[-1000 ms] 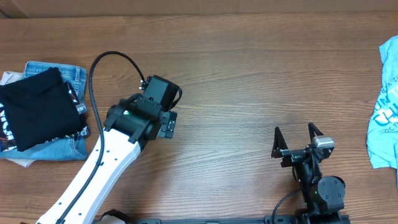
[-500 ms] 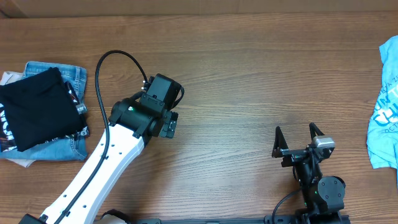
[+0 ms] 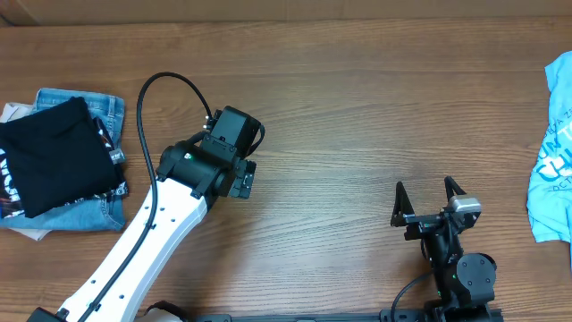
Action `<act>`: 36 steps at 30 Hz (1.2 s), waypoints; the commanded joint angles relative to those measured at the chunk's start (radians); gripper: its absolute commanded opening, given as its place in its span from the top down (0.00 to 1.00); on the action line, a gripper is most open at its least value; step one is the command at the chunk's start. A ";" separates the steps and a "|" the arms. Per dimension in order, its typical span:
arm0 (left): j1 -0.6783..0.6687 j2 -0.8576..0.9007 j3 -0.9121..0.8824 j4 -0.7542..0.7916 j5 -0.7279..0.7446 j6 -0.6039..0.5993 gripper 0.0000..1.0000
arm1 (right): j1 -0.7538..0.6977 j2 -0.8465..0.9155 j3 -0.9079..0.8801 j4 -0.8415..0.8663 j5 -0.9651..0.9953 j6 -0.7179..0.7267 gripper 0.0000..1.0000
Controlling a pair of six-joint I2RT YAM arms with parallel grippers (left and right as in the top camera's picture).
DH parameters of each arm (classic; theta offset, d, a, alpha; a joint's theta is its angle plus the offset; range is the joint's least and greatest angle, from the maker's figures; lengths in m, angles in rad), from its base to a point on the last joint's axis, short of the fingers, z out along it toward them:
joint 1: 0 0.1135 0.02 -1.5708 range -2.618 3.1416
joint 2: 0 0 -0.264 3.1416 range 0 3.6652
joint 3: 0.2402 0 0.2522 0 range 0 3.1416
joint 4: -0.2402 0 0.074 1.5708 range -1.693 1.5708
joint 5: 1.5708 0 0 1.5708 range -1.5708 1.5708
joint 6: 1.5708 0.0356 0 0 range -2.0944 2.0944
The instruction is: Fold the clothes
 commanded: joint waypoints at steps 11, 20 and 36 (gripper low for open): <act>0.116 -0.246 -0.162 0.423 0.169 0.100 0.00 | -0.004 -0.012 -0.010 0.008 0.009 -0.004 0.00; 0.352 -0.605 -0.573 0.772 0.474 0.125 0.00 | -0.004 -0.012 -0.010 0.008 0.009 -0.004 0.00; 0.396 -1.162 -1.096 1.190 0.396 0.135 0.00 | -0.004 -0.012 -0.010 0.008 0.009 -0.004 0.00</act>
